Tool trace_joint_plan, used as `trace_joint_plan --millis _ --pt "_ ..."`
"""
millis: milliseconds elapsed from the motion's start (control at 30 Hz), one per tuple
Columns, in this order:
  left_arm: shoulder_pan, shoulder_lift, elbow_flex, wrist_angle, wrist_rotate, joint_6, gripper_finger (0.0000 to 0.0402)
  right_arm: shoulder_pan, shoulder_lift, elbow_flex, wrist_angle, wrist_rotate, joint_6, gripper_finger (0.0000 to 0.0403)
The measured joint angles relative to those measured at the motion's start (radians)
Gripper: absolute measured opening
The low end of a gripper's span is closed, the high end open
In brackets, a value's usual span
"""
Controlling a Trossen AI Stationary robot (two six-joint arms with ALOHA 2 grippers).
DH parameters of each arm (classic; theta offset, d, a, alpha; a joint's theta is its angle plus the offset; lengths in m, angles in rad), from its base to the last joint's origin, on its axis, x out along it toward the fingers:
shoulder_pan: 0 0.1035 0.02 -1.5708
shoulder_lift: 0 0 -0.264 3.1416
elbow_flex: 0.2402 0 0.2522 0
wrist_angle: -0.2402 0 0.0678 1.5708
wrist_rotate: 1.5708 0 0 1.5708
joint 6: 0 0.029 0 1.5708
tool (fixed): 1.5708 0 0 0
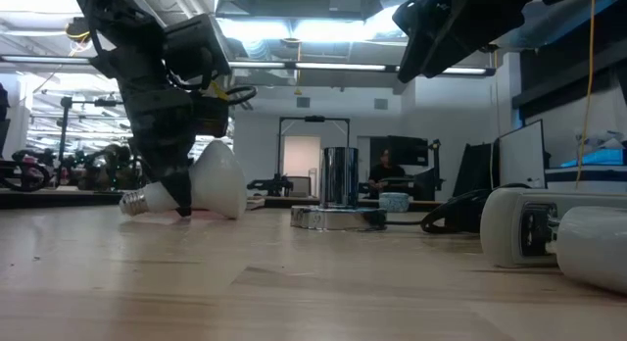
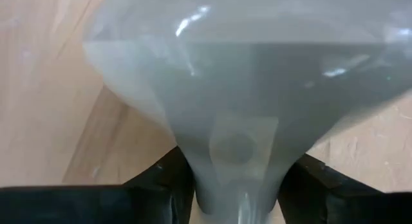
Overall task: Screw lightbulb
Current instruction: Insert the lightbulb into the lamp
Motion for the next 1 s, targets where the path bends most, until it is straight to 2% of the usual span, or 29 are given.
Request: trace_joint_plan --millis 300,500,633,1000 --pt "0.0 -0.001 0.0 0.001 0.059 -0.049 0.0164 0.0 -0.003 0.0 -0.04 0.004 0.0 0.0175" --pt "0.0 -0.001 0.0 0.023 0.099 -0.098 0.0157 0.0 -0.045 -0.001 -0.107 0.132 0.001 0.0175" --pt "0.001 -0.001 0.0 0.121 0.156 -0.128 0.0163 0.0 -0.098 -0.001 -0.176 0.198 0.002 0.0175" --pt "0.003 -0.002 0.002 0.453 0.277 -0.217 0.0165 0.0 -0.243 -0.001 -0.291 0.301 0.003 0.0175"
